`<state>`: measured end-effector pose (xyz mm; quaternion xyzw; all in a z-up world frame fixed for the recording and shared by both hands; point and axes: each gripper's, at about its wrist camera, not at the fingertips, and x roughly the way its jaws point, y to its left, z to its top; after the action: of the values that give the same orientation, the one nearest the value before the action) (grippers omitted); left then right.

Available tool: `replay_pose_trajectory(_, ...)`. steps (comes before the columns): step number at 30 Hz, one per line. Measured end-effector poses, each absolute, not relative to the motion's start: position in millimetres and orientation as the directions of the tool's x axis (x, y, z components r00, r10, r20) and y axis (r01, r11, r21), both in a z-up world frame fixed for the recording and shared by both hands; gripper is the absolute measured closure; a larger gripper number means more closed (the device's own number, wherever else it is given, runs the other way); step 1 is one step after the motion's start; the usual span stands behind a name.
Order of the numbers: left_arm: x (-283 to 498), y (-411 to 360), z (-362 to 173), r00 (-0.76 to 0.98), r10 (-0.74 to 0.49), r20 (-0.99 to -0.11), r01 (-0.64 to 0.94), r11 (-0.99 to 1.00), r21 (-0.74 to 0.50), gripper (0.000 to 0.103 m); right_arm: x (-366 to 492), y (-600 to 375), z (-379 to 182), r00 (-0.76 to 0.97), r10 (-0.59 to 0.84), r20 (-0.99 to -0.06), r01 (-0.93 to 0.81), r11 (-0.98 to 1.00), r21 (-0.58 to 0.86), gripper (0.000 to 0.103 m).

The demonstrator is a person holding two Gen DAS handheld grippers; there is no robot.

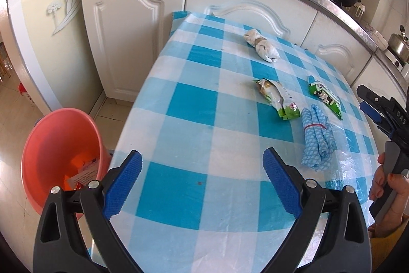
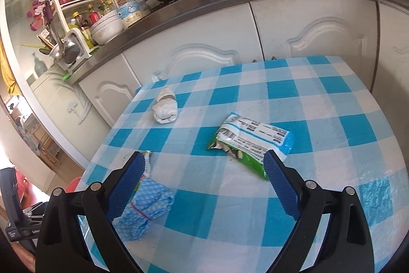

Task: Collect trash
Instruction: 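Grasp the wrapped white bundle with the left tool while the right tool grasps the green-white packet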

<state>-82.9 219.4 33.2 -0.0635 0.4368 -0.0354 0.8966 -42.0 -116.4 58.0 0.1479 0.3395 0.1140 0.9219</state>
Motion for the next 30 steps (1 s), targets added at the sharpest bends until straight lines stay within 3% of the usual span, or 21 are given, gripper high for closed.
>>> replay_pose_trajectory(8, -75, 210, 27, 0.599, -0.139, -0.788, 0.032, 0.988, -0.150, 0.007, -18, -139, 35, 0.704, 0.239, -0.668, -0.063, 0.959, 0.277, 0.010)
replay_pose_trajectory(18, -62, 207, 24, 0.591, -0.139, -0.795, 0.028, 0.988, -0.152, 0.007, 21, -119, 14, 0.633, 0.180, -0.753, -0.157, 0.982, 0.103, 0.010)
replay_pose_trajectory(30, -27, 187, 40, 0.628, -0.166, -0.760, 0.055, 0.984, -0.169, 0.007, 41, -122, 4, 0.591, 0.195, -0.783, -0.154, 0.980, 0.128, 0.010)
